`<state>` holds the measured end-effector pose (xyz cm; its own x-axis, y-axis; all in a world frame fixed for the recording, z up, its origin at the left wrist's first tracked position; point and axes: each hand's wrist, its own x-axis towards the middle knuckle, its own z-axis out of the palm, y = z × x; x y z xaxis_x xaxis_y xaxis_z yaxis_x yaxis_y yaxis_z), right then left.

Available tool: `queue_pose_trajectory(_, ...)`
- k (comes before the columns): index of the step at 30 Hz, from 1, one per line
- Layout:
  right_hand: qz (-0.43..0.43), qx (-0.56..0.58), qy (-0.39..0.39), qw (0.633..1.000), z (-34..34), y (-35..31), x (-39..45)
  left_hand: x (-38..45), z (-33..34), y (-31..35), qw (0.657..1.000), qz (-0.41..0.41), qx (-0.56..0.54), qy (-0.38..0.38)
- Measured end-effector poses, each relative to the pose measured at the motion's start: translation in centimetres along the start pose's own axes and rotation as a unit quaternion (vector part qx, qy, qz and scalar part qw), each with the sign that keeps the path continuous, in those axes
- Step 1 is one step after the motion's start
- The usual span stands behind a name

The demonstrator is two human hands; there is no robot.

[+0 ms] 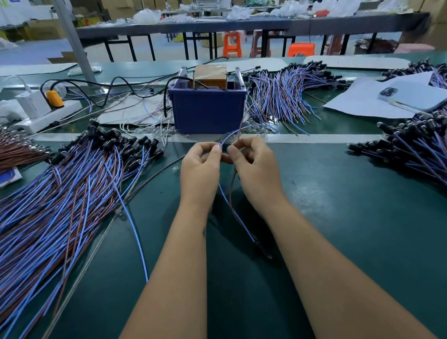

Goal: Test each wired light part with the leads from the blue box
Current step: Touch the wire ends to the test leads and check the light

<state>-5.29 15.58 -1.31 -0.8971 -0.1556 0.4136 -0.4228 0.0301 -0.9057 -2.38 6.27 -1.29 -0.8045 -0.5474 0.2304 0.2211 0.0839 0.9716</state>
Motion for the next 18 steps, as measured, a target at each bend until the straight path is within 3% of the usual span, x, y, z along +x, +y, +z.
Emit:
queue_pose_trajectory(6,-0.006,-0.032,-0.041,0.999,0.1,-0.02,-0.49,-0.02,-0.37,0.34,0.996,-0.063,-0.063,-0.014)
queue_pose_trajectory(13,-0.014,-0.089,-0.085,0.992,0.5,0.67,-0.57,0.2,-0.46,0.14,0.995,-0.075,-0.07,-0.009)
queue_pose_trajectory(18,0.001,-0.112,-0.098,0.989,0.19,0.62,-0.69,0.86,-0.92,0.04,0.985,-0.104,-0.121,0.062)
